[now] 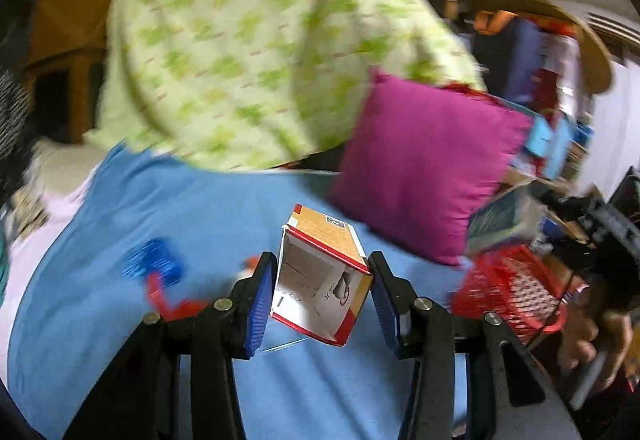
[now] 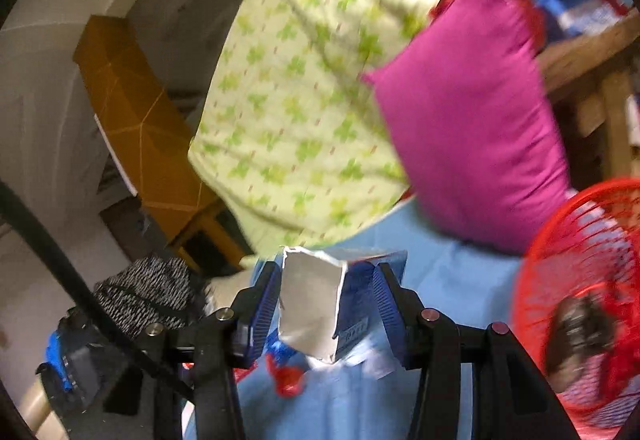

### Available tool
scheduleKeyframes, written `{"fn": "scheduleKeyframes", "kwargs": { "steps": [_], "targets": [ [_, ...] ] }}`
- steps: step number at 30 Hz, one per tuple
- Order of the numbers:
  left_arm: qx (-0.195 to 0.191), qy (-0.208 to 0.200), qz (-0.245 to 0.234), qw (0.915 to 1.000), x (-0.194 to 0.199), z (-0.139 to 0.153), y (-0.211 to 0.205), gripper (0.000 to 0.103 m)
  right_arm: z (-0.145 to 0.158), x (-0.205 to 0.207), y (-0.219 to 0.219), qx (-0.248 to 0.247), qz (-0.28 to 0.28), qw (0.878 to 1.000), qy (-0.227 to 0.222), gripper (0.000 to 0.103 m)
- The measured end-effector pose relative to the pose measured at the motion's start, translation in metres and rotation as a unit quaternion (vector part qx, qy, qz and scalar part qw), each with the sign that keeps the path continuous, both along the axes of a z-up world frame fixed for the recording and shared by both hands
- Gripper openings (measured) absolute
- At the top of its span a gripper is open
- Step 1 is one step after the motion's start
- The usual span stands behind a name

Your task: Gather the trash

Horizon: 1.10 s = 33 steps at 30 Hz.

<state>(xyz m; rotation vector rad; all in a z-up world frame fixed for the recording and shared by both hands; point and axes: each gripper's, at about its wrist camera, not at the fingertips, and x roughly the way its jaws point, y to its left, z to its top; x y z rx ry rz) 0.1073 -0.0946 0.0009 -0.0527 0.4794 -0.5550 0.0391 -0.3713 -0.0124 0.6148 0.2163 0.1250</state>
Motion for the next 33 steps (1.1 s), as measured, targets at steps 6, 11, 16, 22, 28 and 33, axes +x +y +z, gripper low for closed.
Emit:
{"fn": "scheduleKeyframes", "kwargs": {
  "steps": [6,11,16,22,28,33],
  "targets": [
    [0.003,-0.017,-0.092,0.9956,-0.016,0.029,-0.087,0.048,-0.003,-0.05,-0.055,0.016,-0.077,0.997,-0.027,0.047],
    [0.013,-0.014,-0.116,0.993,-0.016,0.014,-0.133,0.049,-0.016,-0.067,-0.095,0.038,-0.115,0.993,-0.016,0.045],
    [0.035,0.034,-0.091,0.9946,0.003,-0.026,-0.137,0.048,-0.026,-0.064,-0.107,0.07,-0.107,0.992,-0.022,0.045],
    [0.042,0.034,-0.084,0.995,0.004,-0.024,-0.127,0.048,-0.021,-0.06,-0.09,0.063,-0.105,0.991,-0.045,0.057],
    [0.049,0.01,-0.054,0.9973,-0.007,-0.016,-0.084,0.048,-0.025,-0.05,-0.074,0.099,0.011,0.995,-0.022,0.065],
    [0.067,0.003,-0.007,0.9977,-0.016,-0.023,-0.025,0.048,-0.058,-0.036,-0.02,0.096,0.114,0.983,0.104,0.073]
  ]
}}
